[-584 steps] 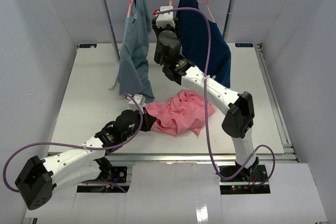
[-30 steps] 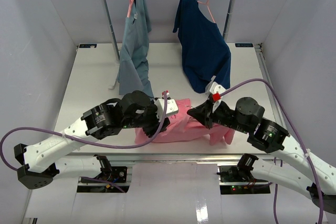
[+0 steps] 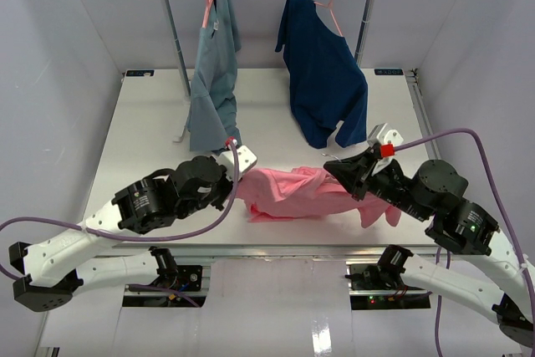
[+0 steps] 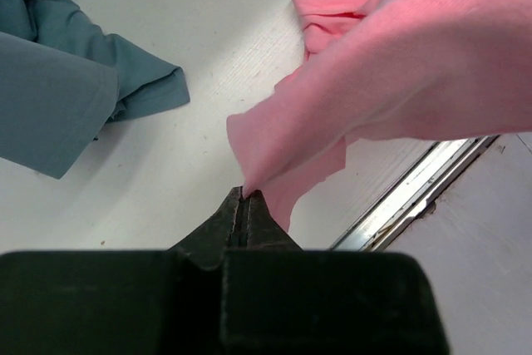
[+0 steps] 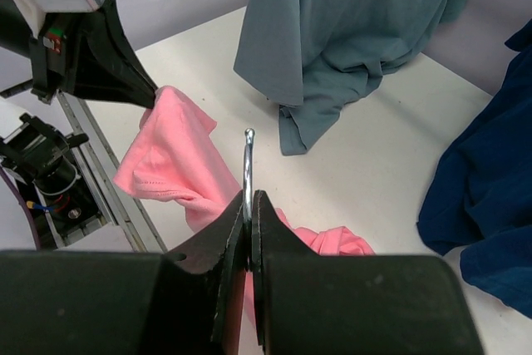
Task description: Place the t-shirt on the hanger
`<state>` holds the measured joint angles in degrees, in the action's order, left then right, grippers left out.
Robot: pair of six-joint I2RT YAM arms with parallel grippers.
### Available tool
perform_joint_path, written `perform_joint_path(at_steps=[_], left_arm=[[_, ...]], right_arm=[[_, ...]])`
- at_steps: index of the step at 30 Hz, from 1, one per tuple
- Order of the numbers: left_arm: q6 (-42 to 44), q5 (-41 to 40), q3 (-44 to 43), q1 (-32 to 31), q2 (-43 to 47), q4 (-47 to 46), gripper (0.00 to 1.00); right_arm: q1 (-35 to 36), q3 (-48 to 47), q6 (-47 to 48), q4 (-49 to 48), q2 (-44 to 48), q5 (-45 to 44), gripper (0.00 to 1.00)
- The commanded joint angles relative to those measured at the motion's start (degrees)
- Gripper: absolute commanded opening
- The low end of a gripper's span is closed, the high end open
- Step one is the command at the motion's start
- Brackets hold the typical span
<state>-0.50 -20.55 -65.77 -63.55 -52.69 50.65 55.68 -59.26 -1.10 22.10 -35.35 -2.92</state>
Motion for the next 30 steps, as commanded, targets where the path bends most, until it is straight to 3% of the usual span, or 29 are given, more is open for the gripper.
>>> perform_joint_path(at_steps=[1, 7, 17, 18, 19, 21, 22, 24, 27, 28, 29, 30], left_arm=[[-1.23, -3.36, -4.57, -0.08, 2.47, -2.23, 0.0], [-2.16, -5.53, -8.7, -0.08, 3.55, -4.16, 0.0], [-5.57, -17.52, -8.87, -0.08, -0.09, -0.96, 0.01], [-6.03, -18.45, -9.33, -0.08, -0.72, -0.45, 0.04], [-6.45, -18.8, -9.74, -0.08, -1.22, 0.26, 0.18], [-6.88, -17.86, -10.56, -0.08, -2.04, 1.72, 0.55], [-6.72, -16.46, -10.98, -0.08, -2.35, 2.08, 0.66], [-4.87, -9.25, -11.75, -0.08, -2.26, 3.05, 0.76], [0.92, 4.4, -10.79, -0.08, 0.59, 1.37, 0.68], [0.94, 4.47, -10.79, -0.08, 1.52, 0.7, 0.68], [4.04, 12.35, -9.03, -0.08, 3.13, -0.57, 0.67], [4.99, 14.13, -8.48, -0.08, 3.59, -0.97, 0.68]], right_arm=[[0.13, -0.56, 0.68, 0.11, 1.67, -1.32, 0.08], [0.13, 1.19, 2.7, 3.94, 3.0, 1.76, 0.08], [0.2, -1.87, 4.45, 10.42, 2.92, 10.33, 0.08], [0.15, -2.1, 4.91, 10.89, 2.52, 12.12, 0.08], [0.13, -2.27, 5.16, 11.61, 2.19, 12.76, 0.08], [0.19, -2.49, 5.04, 12.24, 1.75, 12.16, 0.08], [0.22, -2.52, 4.73, 12.09, 1.65, 11.4, 0.08], [0.13, -3.75, 3.06, 10.52, 1.12, 8.86, 0.08], [0.13, -6.38, -0.93, 7.79, -0.52, 0.93, 0.08], [0.13, -6.39, -1.43, 7.78, -1.03, 0.9, 0.08], [0.13, -7.9, -2.12, 7.53, -2.88, -1.12, 0.08], [0.13, -8.99, -2.44, 7.69, -4.24, -2.05, 0.08]])
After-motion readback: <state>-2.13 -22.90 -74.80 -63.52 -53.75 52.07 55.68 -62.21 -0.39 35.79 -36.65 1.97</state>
